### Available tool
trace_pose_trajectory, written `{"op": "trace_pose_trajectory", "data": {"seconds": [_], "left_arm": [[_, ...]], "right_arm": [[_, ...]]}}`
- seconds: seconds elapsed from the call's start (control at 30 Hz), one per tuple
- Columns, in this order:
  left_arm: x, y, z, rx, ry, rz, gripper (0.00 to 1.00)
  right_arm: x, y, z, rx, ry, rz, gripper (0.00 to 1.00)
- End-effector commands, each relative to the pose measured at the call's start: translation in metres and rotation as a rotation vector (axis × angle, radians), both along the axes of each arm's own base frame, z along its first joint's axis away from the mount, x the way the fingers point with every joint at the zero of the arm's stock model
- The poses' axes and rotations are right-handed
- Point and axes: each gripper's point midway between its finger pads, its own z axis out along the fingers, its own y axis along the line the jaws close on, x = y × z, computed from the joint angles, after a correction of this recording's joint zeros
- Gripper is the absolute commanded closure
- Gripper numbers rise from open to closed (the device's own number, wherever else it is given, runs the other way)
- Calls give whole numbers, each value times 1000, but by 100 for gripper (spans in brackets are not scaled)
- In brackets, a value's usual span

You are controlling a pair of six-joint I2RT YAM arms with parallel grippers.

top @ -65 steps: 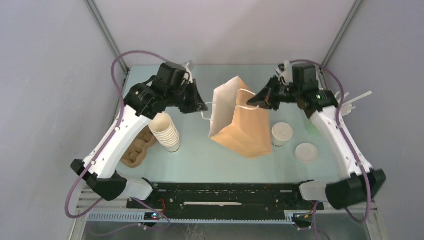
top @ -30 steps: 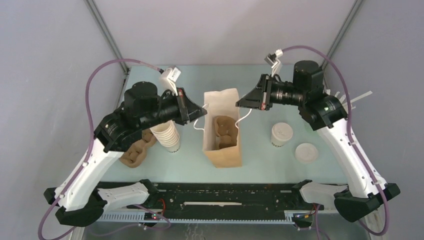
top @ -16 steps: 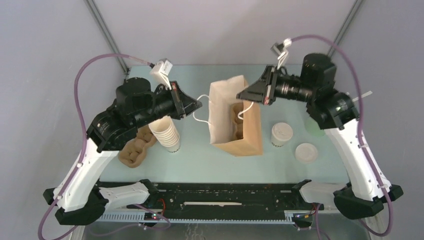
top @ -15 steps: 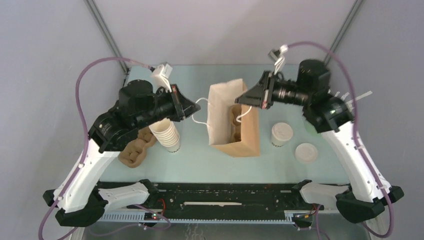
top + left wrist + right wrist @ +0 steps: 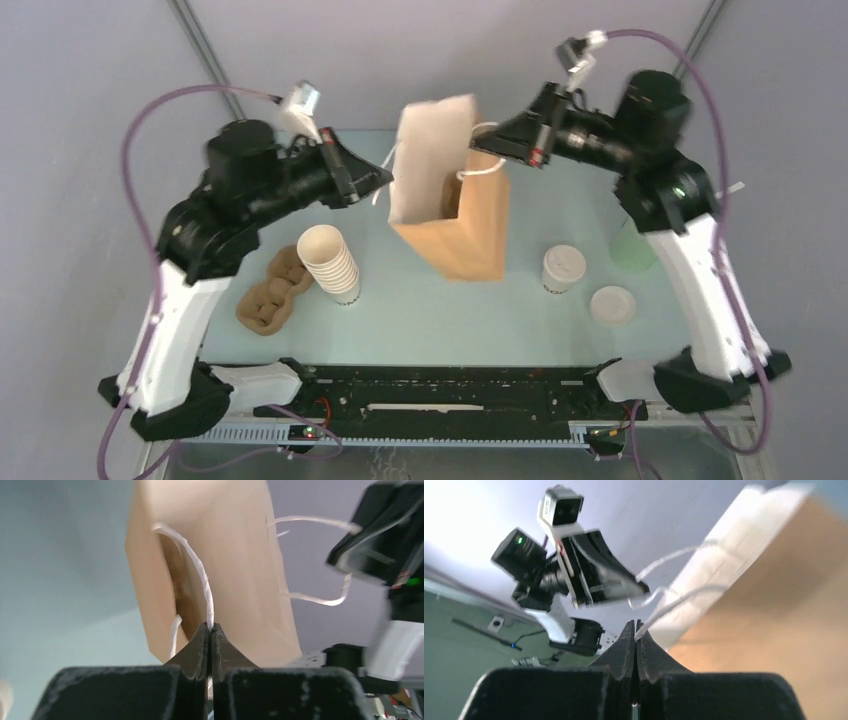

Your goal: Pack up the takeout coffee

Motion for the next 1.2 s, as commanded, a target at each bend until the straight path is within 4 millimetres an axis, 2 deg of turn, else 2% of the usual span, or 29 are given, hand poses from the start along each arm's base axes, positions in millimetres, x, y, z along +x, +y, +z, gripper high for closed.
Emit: {"op": "trace_pose_trajectory", "data": {"seconds": [0.0, 0.07, 0.13, 0.17, 0.27, 0.4, 0.47, 0.57, 0.7, 0.77, 0.87, 1.03, 1.17], "left_arm": [[-22, 9, 34, -92, -103, -9, 100], [-16, 11, -15, -33, -4, 12, 100], [-17, 6, -46, -1, 47, -15, 100], [-19, 4, -48, -16, 37, -28, 100], [-28, 3, -45, -54, -21, -58, 100], [-42, -12, -69, -45, 16, -136, 100], [-52, -25, -64, -67, -9, -190, 100], [-58, -35, -51, -72, -53, -233, 100], [-54, -28, -48, -48, -88, -197, 100], [-51, -23, -47, -34, -106, -170, 100], [-52, -21, -48, 15, -151, -175, 100], [-49, -35, -58, 83, -180, -214, 100], [-54, -50, -60, 113, -218, -263, 100]], "right_arm": [[-35, -12, -28, -20, 45, 39, 100], [-25, -16, -80, -20, 125, 20, 100], [-18, -21, -121, -44, 172, 0, 100], [-15, -23, -136, -72, 191, -12, 100], [-11, -20, -152, -120, 167, 16, 100], [-7, -22, -175, -184, 172, 39, 100], [-1, -26, -171, -160, 184, 41, 100], [3, -26, -144, -114, 166, 45, 100], [-1, -16, -120, -94, 135, 89, 100], [-9, -10, -103, -77, 58, 129, 100], [-8, -5, -87, -50, -23, 149, 100], [16, 5, -88, -24, -71, 208, 100], [31, 7, -91, -22, -136, 270, 100]]}}
